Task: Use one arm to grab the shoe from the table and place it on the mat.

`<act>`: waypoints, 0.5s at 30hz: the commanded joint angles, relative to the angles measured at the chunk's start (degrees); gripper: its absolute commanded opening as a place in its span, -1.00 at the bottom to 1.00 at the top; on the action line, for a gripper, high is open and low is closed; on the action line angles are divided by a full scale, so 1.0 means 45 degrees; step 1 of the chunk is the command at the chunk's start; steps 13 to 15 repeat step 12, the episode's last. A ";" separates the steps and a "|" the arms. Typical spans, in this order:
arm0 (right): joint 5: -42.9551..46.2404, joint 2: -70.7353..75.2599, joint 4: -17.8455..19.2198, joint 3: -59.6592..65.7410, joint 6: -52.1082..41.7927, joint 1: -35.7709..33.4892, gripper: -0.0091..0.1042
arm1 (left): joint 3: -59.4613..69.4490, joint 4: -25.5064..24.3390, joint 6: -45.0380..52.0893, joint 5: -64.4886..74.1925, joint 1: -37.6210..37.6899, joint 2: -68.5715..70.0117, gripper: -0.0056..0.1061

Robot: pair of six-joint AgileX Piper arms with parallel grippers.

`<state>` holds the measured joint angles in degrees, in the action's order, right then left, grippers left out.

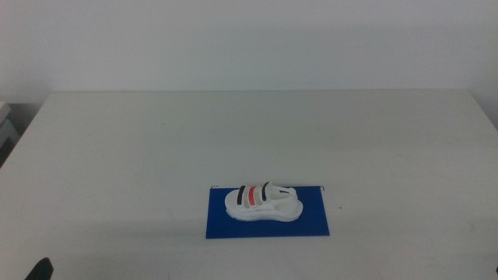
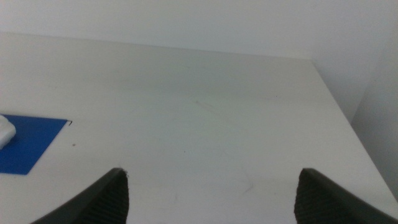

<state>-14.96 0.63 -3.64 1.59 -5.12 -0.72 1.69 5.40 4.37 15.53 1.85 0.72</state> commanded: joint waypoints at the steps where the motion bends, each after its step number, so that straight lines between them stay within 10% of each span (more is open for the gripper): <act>1: 0.0775 0.0332 0.0109 0.0086 -0.0100 0.0097 0.44 | 0.0089 0.0097 -0.0062 -0.1018 0.0061 0.0169 0.78; 15: 0.0663 0.0332 0.0437 0.0086 -0.0100 0.0097 0.44 | 0.0089 0.0097 -0.0062 -0.1019 0.0061 0.0170 0.78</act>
